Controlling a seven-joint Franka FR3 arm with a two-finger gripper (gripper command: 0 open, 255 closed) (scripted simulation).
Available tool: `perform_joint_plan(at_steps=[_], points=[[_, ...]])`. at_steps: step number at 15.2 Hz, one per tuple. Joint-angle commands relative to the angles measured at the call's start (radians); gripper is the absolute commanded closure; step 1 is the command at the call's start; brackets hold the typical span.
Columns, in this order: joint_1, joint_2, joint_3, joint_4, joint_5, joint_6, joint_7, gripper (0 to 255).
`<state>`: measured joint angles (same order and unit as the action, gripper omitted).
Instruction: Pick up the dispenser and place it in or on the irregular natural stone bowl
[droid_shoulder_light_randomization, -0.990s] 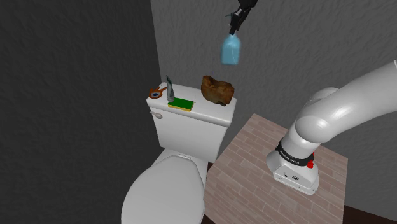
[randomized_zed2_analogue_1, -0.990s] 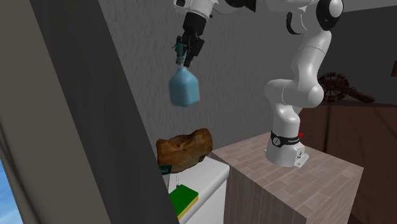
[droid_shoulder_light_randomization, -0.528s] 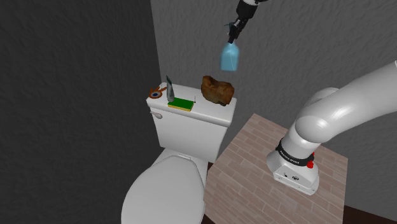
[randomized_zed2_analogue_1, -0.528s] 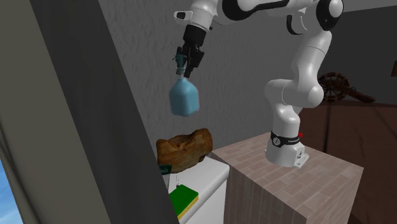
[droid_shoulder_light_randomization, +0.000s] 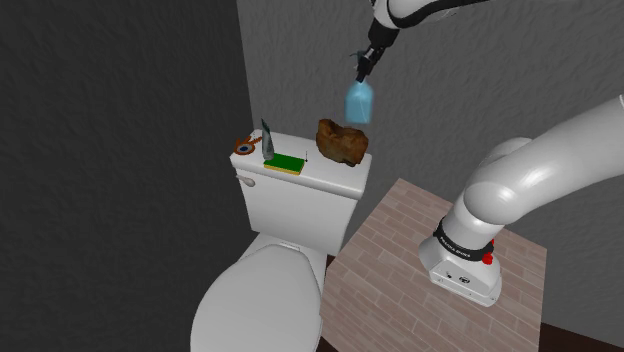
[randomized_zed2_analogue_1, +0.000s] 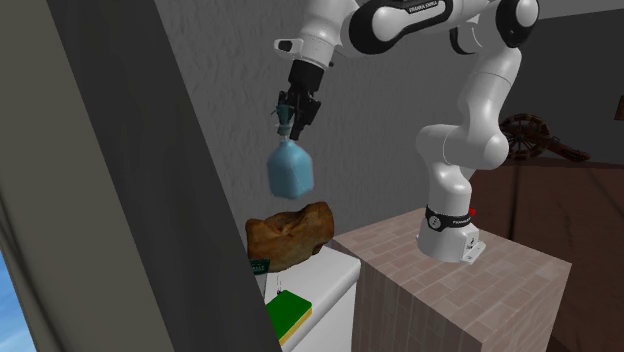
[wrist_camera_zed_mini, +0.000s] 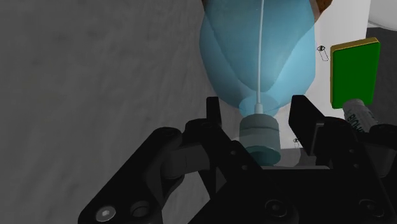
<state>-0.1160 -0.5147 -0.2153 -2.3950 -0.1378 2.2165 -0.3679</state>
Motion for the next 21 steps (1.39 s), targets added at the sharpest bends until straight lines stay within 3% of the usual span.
perform_joint_plan(at_steps=[1, 9, 10, 15, 19, 21], points=[[-0.001, 0.004, -0.003, -0.027, -0.002, 0.032, 0.001, 255], [-0.001, 0.004, -0.003, -0.027, -0.002, 0.032, 0.001, 255], [-0.001, 0.004, -0.003, -0.027, -0.002, 0.032, 0.001, 0], [-0.001, 0.004, -0.003, -0.027, -0.002, 0.032, 0.001, 0], [-0.003, -0.06, 0.015, 0.044, 0.0, -0.104, 0.003, 0], [-0.003, -0.061, 0.015, 0.044, 0.0, -0.104, 0.003, 0]])
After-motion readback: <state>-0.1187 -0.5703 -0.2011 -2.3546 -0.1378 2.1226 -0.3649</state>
